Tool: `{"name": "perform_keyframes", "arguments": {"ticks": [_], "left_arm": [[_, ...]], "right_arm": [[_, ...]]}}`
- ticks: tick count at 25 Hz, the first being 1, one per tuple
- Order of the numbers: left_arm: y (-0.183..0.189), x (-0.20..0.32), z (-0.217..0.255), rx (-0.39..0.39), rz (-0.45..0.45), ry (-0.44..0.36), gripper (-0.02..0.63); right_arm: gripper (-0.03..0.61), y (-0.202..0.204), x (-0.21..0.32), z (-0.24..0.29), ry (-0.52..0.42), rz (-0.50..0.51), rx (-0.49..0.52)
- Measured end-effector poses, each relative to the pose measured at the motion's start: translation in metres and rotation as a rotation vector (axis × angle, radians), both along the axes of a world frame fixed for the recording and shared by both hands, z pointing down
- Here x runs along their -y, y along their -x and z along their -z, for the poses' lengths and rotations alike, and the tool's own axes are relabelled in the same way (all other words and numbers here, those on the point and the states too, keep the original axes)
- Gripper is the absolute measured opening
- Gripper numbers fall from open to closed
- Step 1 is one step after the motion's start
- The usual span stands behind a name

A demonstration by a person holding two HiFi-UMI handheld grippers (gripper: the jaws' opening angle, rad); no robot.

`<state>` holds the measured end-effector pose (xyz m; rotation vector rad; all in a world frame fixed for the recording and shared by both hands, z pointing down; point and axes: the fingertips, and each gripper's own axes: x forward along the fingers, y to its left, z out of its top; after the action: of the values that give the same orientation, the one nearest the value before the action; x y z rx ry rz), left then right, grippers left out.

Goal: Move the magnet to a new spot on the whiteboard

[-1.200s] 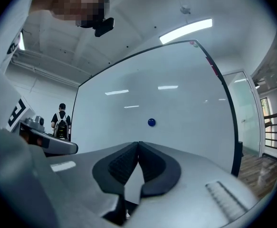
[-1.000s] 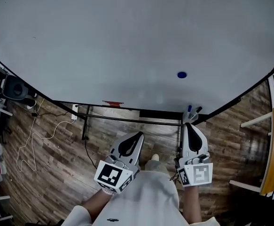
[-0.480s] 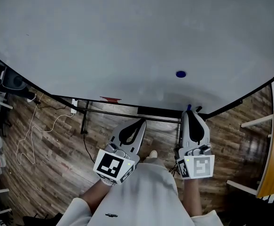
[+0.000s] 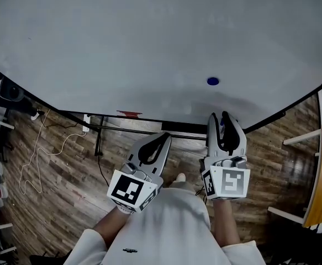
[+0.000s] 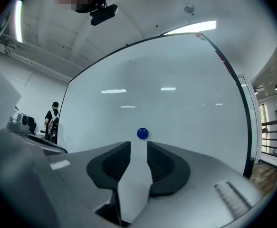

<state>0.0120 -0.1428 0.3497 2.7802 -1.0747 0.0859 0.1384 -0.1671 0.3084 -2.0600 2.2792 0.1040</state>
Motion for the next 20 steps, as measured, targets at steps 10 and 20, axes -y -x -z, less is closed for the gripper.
{"name": "perform_keyframes", "arguments": {"ticks": [10, 20], "left_arm": [[0.002, 0.005, 0.001, -0.011, -0.003, 0.003, 0.006], [0.007, 0.014, -0.003, -0.026, 0.014, 0.014, 0.006]], "right_arm": [[0.137, 0.004, 0.030, 0.006, -0.005, -0.011, 0.004], [0.150, 0.004, 0.057, 0.013, 0.001, -0.032, -0.002]]}}
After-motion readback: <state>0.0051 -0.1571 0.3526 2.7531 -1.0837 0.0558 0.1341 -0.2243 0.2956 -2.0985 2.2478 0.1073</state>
